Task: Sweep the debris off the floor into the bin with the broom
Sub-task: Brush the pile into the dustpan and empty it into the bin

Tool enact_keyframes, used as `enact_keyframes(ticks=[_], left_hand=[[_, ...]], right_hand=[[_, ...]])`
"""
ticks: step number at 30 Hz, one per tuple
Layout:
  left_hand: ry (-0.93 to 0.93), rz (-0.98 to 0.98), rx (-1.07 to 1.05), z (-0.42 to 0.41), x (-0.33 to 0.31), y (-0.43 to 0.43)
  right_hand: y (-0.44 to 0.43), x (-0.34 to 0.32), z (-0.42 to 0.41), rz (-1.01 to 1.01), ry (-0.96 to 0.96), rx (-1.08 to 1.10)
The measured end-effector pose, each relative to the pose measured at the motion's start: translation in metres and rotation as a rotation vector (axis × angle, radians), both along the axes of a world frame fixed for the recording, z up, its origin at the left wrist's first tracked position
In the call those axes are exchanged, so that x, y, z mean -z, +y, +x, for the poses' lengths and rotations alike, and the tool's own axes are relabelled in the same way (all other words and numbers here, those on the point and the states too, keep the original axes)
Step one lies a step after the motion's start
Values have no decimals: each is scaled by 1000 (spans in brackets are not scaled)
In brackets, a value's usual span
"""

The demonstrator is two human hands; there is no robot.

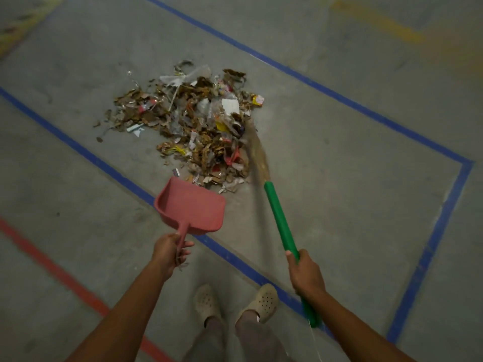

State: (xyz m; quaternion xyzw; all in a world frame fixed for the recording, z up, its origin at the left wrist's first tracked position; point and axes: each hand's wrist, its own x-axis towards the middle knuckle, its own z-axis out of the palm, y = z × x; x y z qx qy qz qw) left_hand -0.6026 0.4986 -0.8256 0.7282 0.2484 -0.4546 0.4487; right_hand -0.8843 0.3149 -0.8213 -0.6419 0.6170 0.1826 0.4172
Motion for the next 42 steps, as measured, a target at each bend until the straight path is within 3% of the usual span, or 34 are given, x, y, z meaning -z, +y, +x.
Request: enact_keyframes(ticks=[7, 12, 15, 19, 25, 29, 35, 42], left_hand=[[101, -42, -66, 28, 25, -4], [196, -39, -151, 49, 56, -17], [249, 7, -149, 60, 89, -28], [187, 136, -61, 73, 149, -43], [71, 212, 13, 72, 256, -53], [26, 204, 65, 77, 309, -60], [25, 228, 114, 104, 373, -67], [49, 178, 212, 142, 421, -110]], right_hand=[[-48, -14, 18, 17, -174, 151], [-106, 16, 66, 16, 1, 114], [-144, 54, 100, -9, 12, 103], [-172, 121, 115, -35, 42, -71], [-213, 216, 142, 218, 84, 69], [-234, 275, 156, 379, 12, 83], [-277, 344, 170, 134, -9, 18], [-321, 390, 252, -76, 56, -403]])
